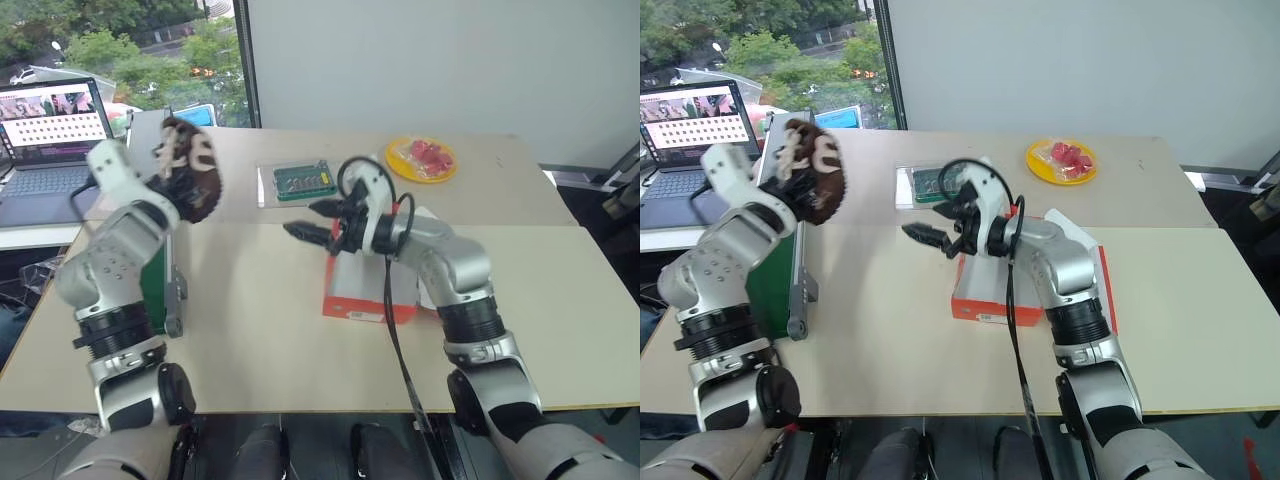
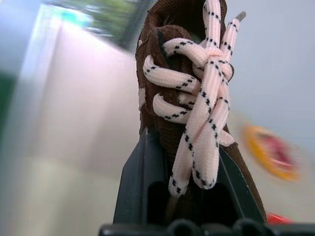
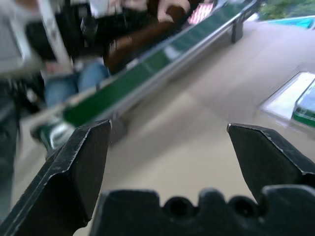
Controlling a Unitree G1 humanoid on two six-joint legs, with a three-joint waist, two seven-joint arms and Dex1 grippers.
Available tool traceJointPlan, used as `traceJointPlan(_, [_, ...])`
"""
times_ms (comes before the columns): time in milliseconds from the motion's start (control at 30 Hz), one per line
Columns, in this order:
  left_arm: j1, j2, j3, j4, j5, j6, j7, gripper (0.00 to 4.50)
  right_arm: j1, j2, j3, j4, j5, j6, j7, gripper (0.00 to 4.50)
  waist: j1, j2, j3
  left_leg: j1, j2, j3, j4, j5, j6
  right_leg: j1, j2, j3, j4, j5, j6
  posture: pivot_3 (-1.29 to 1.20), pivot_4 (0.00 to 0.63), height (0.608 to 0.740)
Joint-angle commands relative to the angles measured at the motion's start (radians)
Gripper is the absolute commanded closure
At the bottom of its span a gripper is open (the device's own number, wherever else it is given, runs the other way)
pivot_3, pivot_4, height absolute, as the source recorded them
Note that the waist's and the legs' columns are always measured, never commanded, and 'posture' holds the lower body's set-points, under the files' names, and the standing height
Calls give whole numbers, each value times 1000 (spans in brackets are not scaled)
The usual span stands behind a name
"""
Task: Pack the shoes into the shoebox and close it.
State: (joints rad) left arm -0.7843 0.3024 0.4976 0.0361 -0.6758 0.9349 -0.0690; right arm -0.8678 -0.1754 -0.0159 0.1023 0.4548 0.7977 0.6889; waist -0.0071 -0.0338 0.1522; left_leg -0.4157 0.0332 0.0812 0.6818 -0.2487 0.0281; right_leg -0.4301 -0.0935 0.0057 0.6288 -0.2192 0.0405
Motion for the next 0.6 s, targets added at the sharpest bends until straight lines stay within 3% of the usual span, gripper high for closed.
traceJointPlan(33, [-76, -25, -81, -52, -75, 60, -56, 4351, -53, 48, -140, -32, 144, 98, -88, 0, -4, 0, 0, 0, -1, 0, 0, 0, 0, 0, 0, 0, 0, 0, 0, 0, 150, 740])
traceJointPlan(133, [-132, -51, -148, -45, -102, 94, -100, 4351, -119, 95, -306, 34, 272, 204, -228, 0, -7, 0, 0, 0, 0, 0, 0, 0, 1, -1, 1, 0, 1, 0, 0, 0, 150, 740])
traceJointPlan(300, [-181, -94, -209, -13, -105, 99, -131, 4351, -110, 68, -298, 43, 295, 313, -277, 0, -13, 0, 0, 1, 0, 1, -2, -1, 4, -1, 2, 2, 0, 0, 0, 0, 150, 740])
traceJointPlan(600, [-209, -129, -246, 16, -101, 90, -165, 4351, -110, 66, -334, 62, 315, 312, -325, 0, -13, 0, 0, -5, -1, 2, -2, 2, -1, -8, 2, 4, 1, 0, 0, 0, 150, 740])
